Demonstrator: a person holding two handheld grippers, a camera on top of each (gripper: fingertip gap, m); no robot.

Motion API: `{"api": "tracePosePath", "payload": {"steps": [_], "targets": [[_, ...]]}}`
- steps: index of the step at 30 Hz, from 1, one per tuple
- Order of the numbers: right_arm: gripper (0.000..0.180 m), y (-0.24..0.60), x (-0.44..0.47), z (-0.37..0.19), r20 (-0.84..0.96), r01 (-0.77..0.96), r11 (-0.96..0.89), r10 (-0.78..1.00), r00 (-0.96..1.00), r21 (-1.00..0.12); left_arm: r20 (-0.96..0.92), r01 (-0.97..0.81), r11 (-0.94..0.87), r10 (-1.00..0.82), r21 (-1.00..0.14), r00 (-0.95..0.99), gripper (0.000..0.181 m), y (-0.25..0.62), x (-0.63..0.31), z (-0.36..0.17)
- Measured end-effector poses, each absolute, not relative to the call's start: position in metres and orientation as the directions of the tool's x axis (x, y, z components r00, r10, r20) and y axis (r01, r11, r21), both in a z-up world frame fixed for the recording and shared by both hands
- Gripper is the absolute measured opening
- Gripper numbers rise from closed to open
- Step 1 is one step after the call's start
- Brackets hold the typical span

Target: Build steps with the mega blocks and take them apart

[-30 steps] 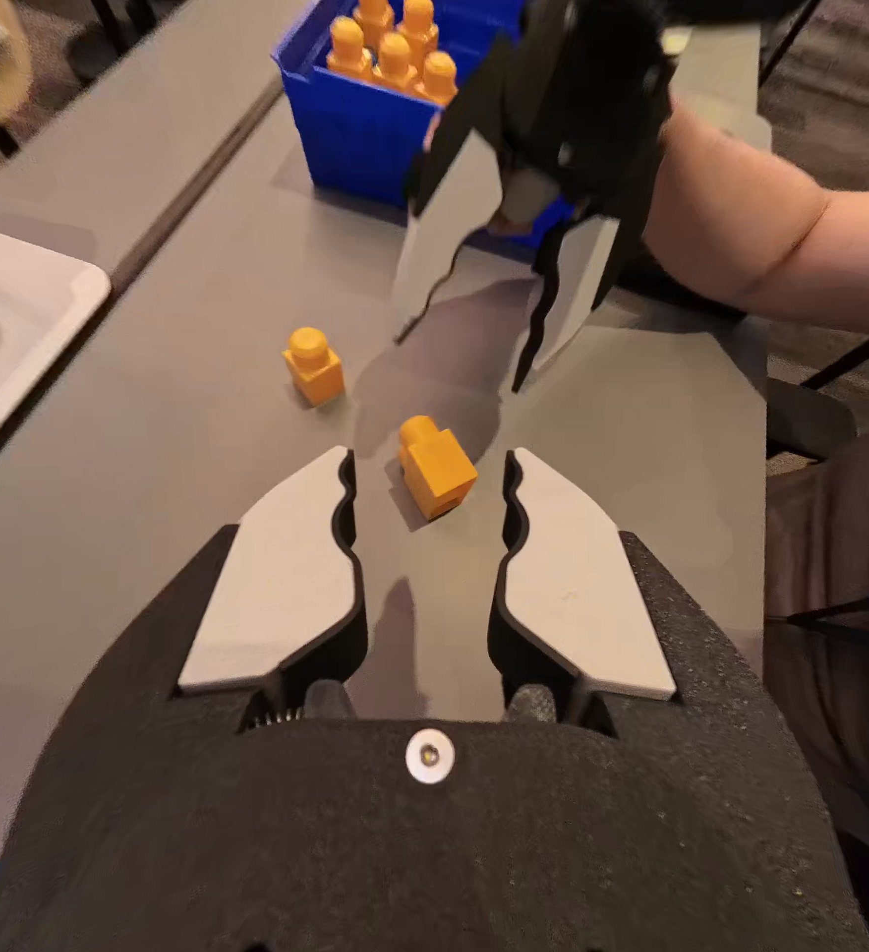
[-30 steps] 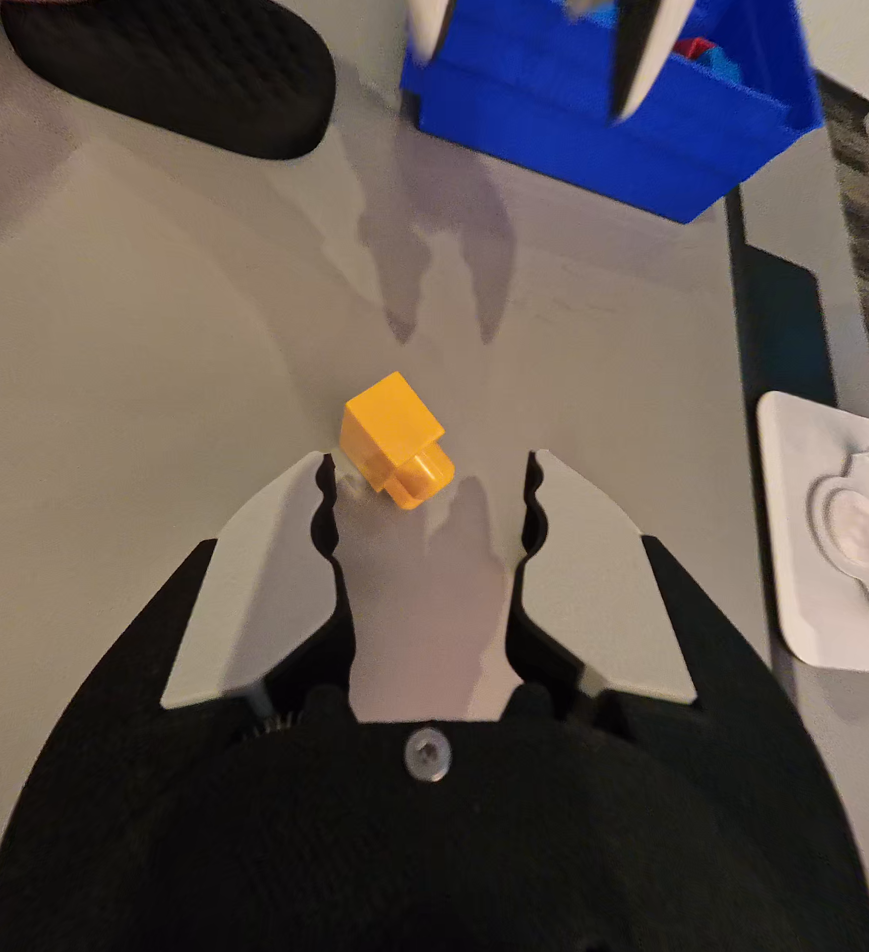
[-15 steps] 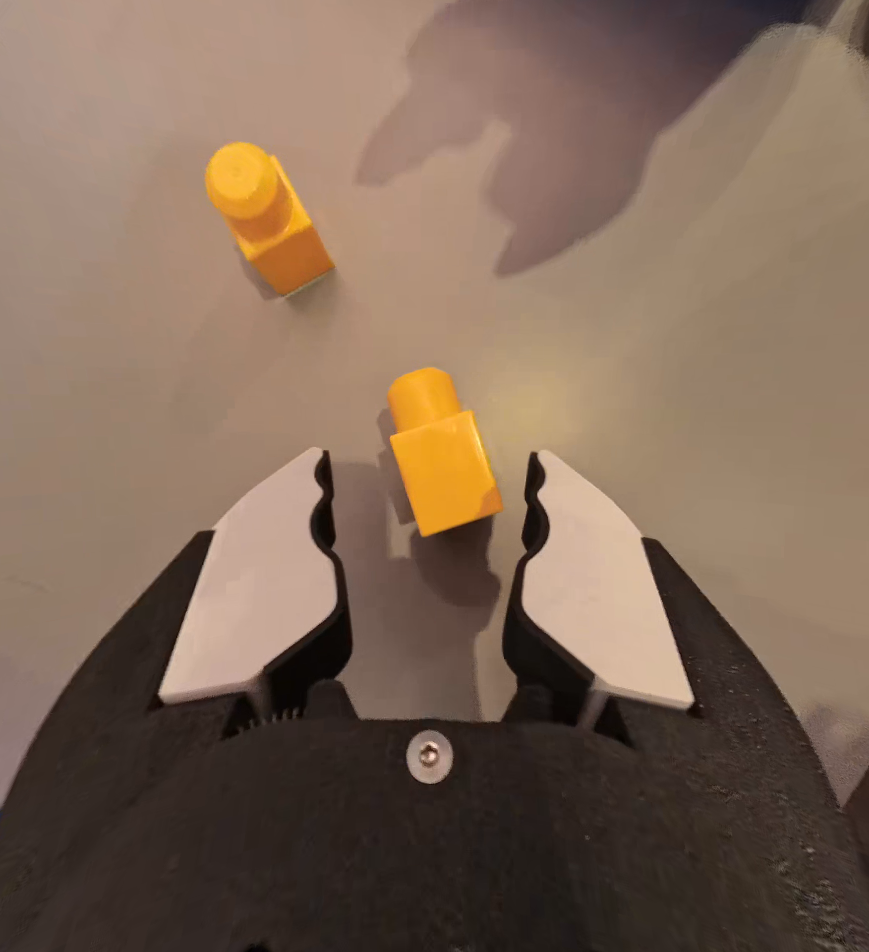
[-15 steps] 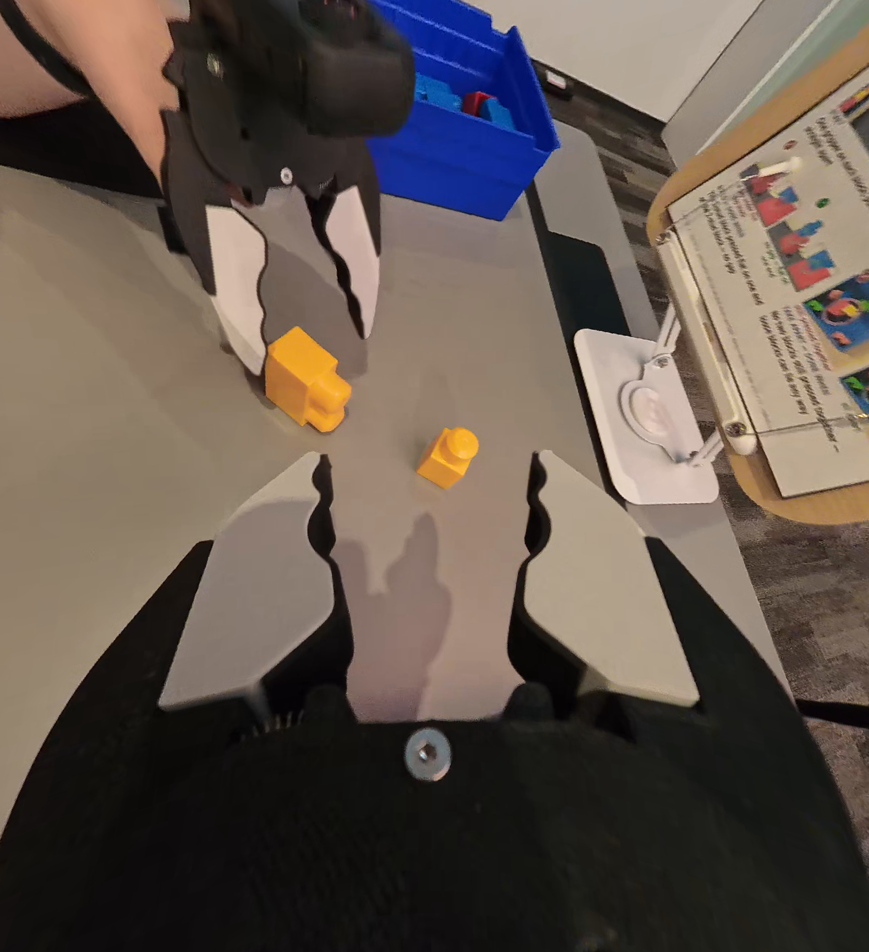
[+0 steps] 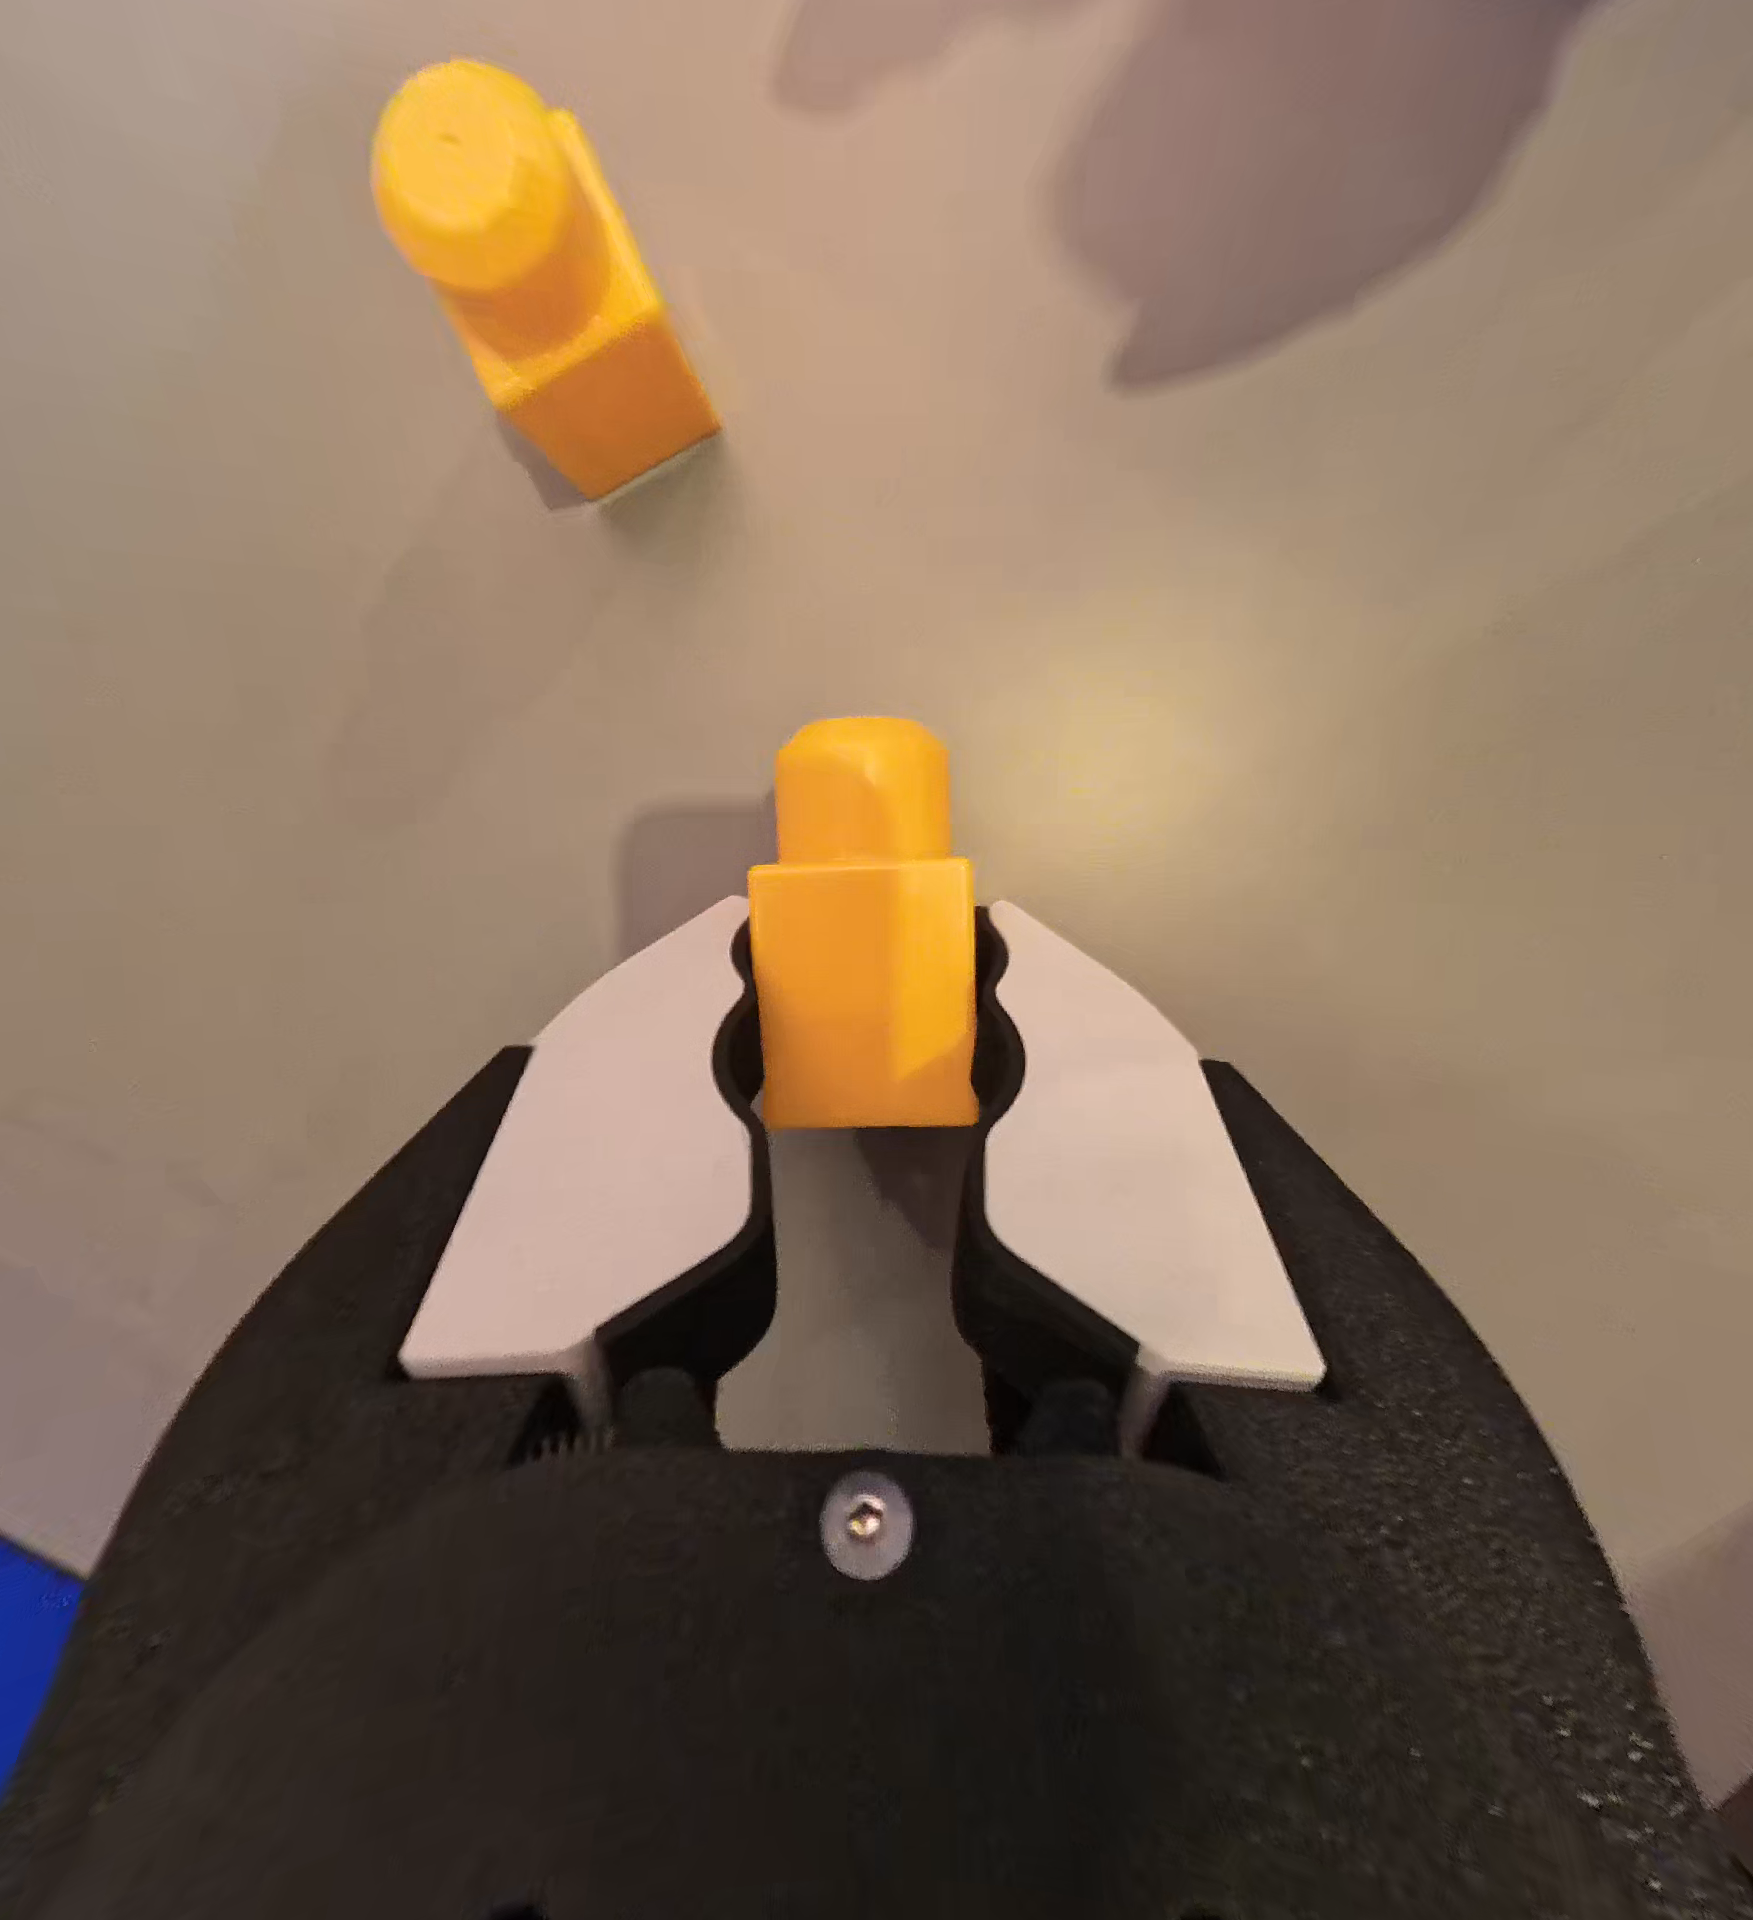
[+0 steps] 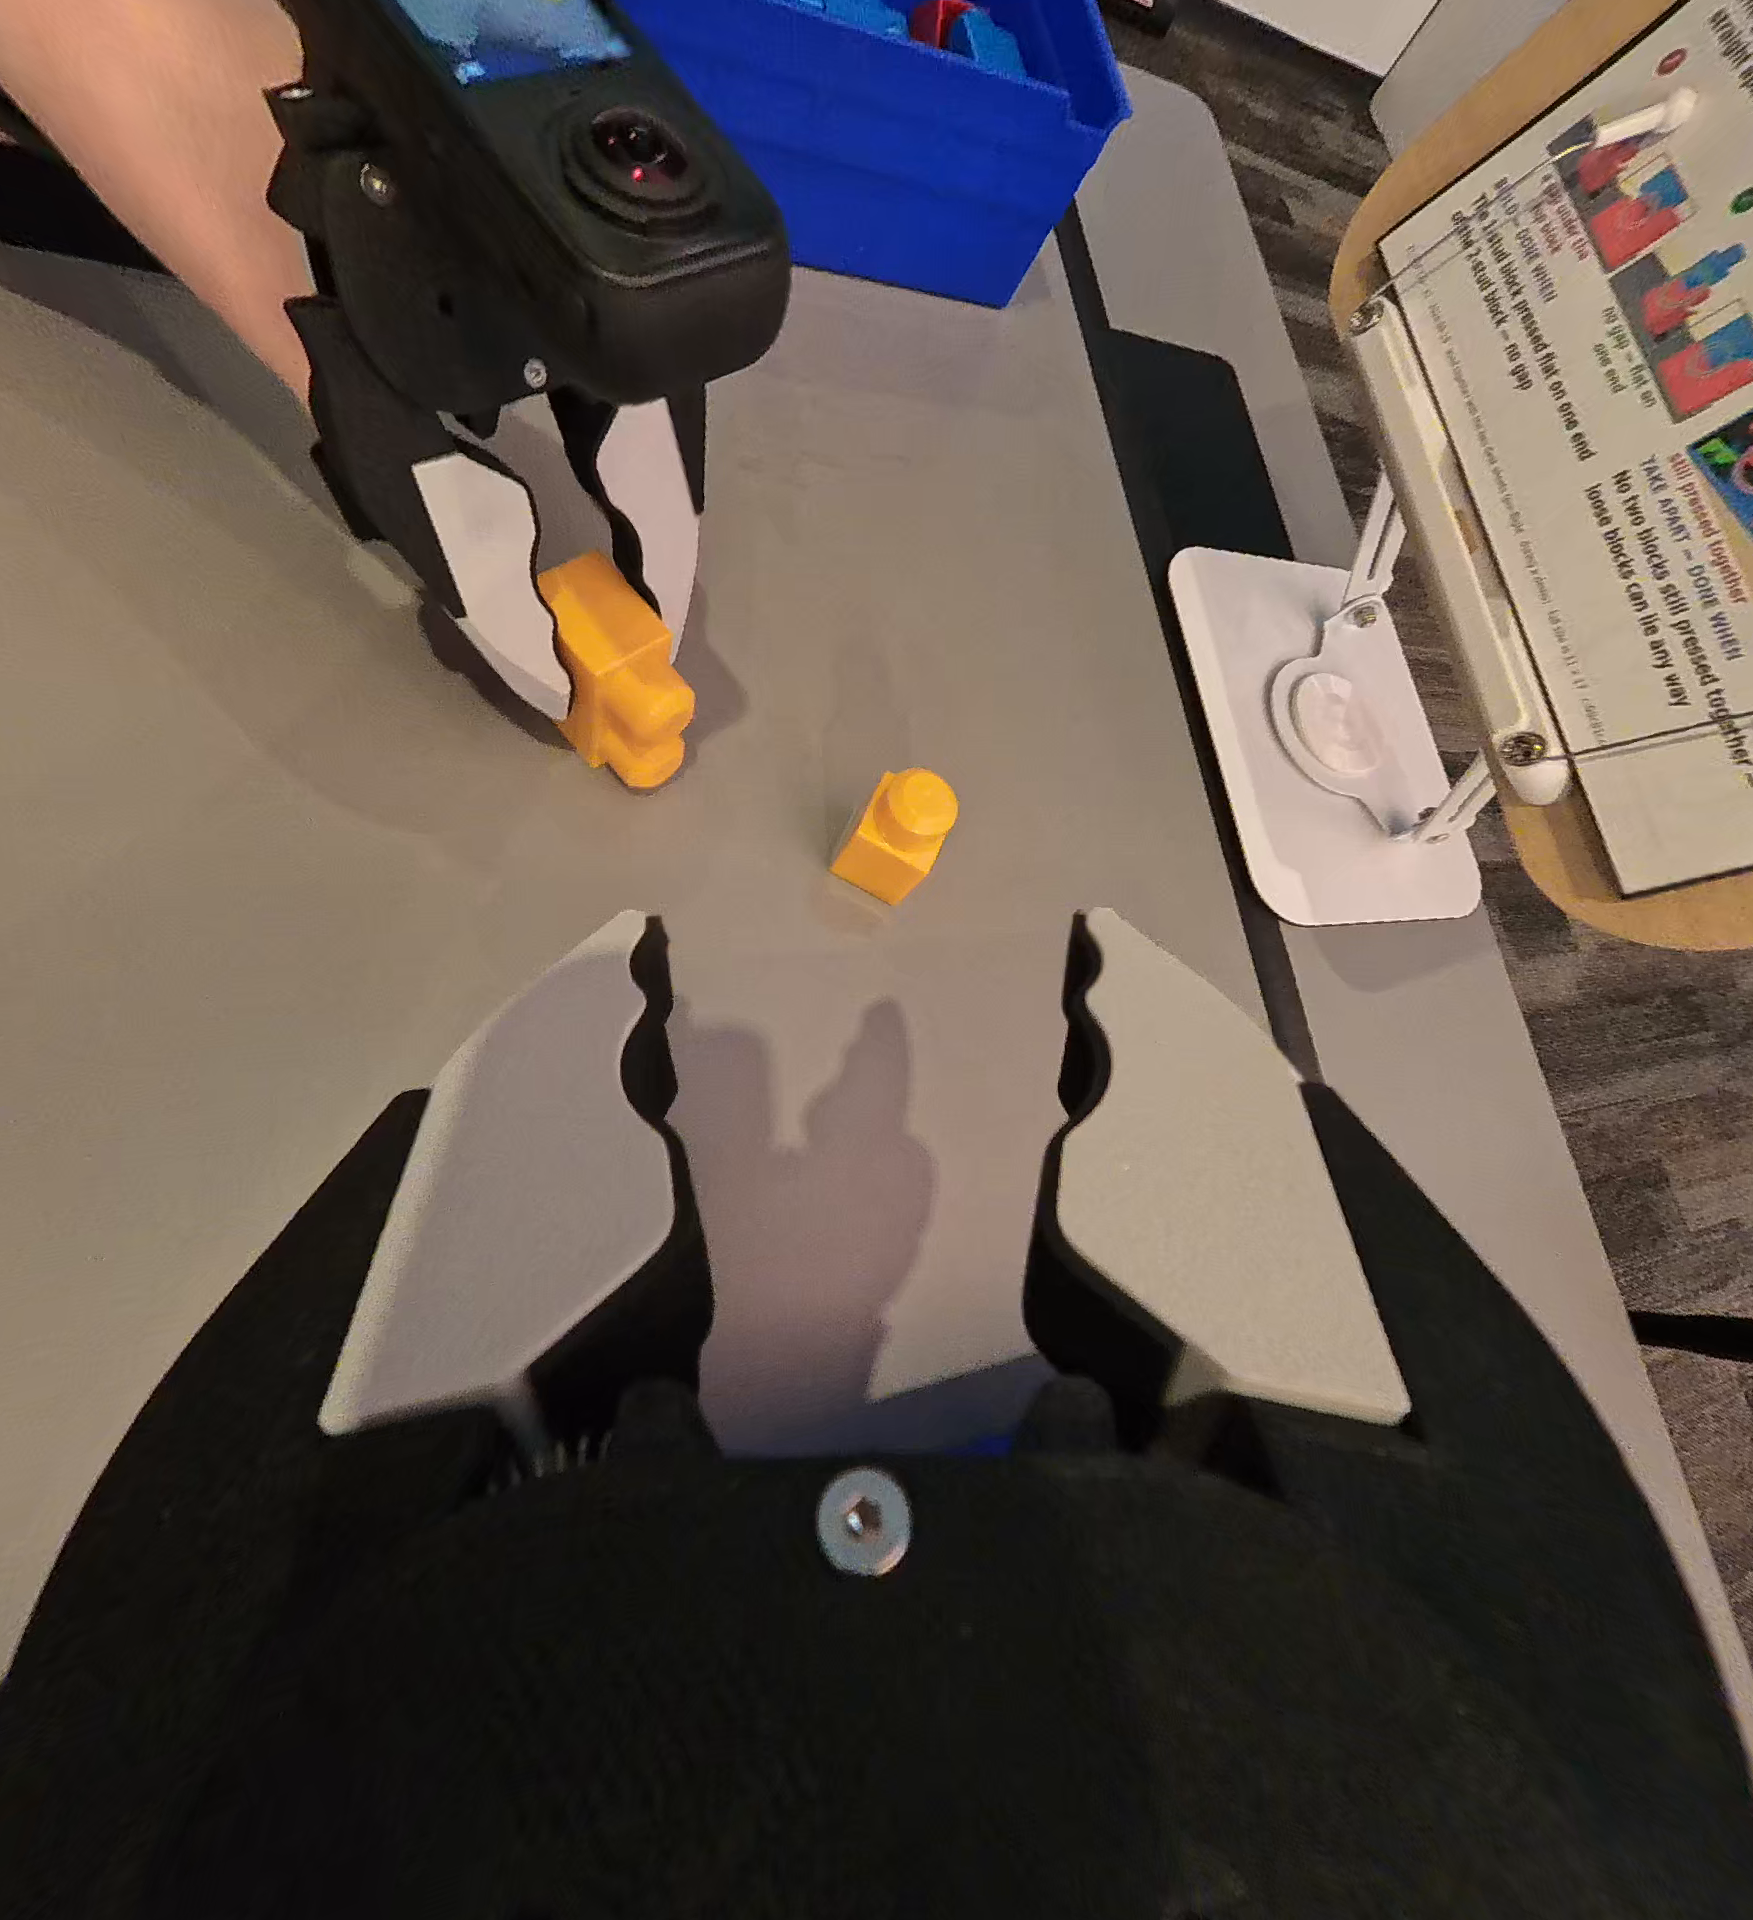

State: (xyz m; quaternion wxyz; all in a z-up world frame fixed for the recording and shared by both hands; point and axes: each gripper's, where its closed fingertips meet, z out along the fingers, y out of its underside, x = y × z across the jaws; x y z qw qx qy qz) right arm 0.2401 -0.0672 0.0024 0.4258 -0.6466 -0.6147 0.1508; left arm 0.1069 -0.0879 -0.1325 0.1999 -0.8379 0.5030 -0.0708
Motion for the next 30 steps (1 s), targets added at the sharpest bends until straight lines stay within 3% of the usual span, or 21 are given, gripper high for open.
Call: {"api": "tracePosePath", "payload": {"steps": [4,8,10,12,14,17,18,25,30], "targets": [[0.074,-0.065,0.225,-0.001,0.309,0.635,0.120,0.931,0.196,-0.763,0.031,-0.684,-0.432,-0.857,-0.588,0.514,0.037,-0.072,0.103,-0.089],[0.074,-0.062,0.187,0.014,0.253,0.487,0.112,0.938,0.235,-0.866,0.167,-0.306,-0.314,-0.891,-0.899,0.422,0.037,-0.067,0.113,0.004],[0.074,-0.069,0.162,0.028,0.135,0.329,0.052,0.963,0.234,-0.943,0.168,-0.074,-0.210,-0.912,-0.975,0.374,0.037,-0.073,0.113,0.046],[0.073,-0.080,0.142,0.040,-0.008,0.180,-0.041,0.984,0.180,-0.983,0.200,0.069,-0.188,-0.938,-0.980,0.283,0.037,-0.087,0.115,0.071],[0.071,-0.088,0.131,0.049,-0.127,0.067,-0.135,0.985,0.117,-0.989,0.236,0.104,-0.218,-0.949,-0.970,0.208,0.037,-0.098,0.119,0.076],[0.047,-0.104,0.126,0.059,-0.254,-0.022,-0.255,0.966,-0.043,-0.967,0.248,0.127,-0.230,-0.956,-0.965,0.153,0.037,-0.104,0.124,0.076],[0.035,-0.106,0.126,0.060,-0.279,-0.028,-0.282,0.958,-0.073,-0.959,0.245,0.131,-0.227,-0.958,-0.965,0.146,0.037,-0.105,0.125,0.076],[0.035,-0.109,0.131,0.049,-0.221,0.105,-0.217,0.975,-0.033,-0.971,0.230,-0.072,-0.239,-0.967,-0.968,0.107,0.037,-0.112,0.128,0.053],[0.035,-0.109,0.131,0.046,-0.201,0.127,-0.196,0.979,-0.026,-0.972,0.246,-0.085,-0.255,-0.963,-0.963,0.107,0.038,-0.111,0.131,0.047]]}}
